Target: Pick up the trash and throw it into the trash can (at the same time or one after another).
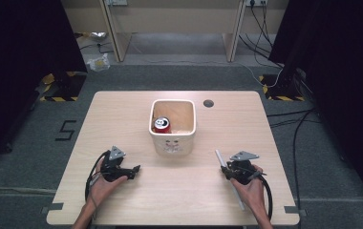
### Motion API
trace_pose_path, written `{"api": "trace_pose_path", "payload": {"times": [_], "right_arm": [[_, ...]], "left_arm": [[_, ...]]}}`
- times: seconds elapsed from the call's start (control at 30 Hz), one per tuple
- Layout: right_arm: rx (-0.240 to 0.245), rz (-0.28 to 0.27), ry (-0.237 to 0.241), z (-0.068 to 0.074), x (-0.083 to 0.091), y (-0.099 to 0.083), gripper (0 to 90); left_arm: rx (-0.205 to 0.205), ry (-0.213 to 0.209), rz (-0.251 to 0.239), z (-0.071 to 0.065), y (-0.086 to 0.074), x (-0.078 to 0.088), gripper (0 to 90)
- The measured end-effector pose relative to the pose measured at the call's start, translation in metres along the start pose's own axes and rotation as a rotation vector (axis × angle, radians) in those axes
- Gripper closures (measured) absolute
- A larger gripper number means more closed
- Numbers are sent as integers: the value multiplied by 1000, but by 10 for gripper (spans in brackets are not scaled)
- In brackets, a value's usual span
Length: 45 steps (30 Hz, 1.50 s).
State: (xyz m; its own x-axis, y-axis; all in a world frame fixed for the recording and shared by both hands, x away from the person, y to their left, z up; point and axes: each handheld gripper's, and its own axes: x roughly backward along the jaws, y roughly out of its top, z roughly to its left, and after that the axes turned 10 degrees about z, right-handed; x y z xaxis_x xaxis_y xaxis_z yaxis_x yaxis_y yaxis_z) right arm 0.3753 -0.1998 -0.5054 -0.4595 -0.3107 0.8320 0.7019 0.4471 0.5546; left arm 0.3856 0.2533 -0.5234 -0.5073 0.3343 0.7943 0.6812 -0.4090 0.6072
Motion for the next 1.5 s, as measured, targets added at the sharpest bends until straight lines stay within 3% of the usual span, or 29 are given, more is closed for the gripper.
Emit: {"api": "trace_pose_path", "payload": {"times": [0.3, 0.47, 0.6, 0.83, 1.13, 1.4, 1.5], "right_arm": [[2, -8, 17, -8, -5, 6, 745], [-16, 1, 4, -8, -1, 4, 659], [0, -9, -5, 1, 13, -2, 650], [-8, 1, -11, 4, 12, -16, 651], [-9, -16, 4, 3, 14, -23, 780], [-26, -26, 8, -2, 13, -22, 794], [-31, -57, 9, -6, 20, -18, 795]], "left_arm": [[0, 0, 0, 0, 0, 0, 102], [0, 0, 1, 0, 0, 0, 102], [0, 0, 1, 0, 0, 0, 102], [0, 0, 0, 0, 0, 0, 102], [0, 0, 1, 0, 0, 0, 102], [0, 0, 1, 0, 0, 0, 102], [0, 0, 0, 0, 0, 0, 102]]}}
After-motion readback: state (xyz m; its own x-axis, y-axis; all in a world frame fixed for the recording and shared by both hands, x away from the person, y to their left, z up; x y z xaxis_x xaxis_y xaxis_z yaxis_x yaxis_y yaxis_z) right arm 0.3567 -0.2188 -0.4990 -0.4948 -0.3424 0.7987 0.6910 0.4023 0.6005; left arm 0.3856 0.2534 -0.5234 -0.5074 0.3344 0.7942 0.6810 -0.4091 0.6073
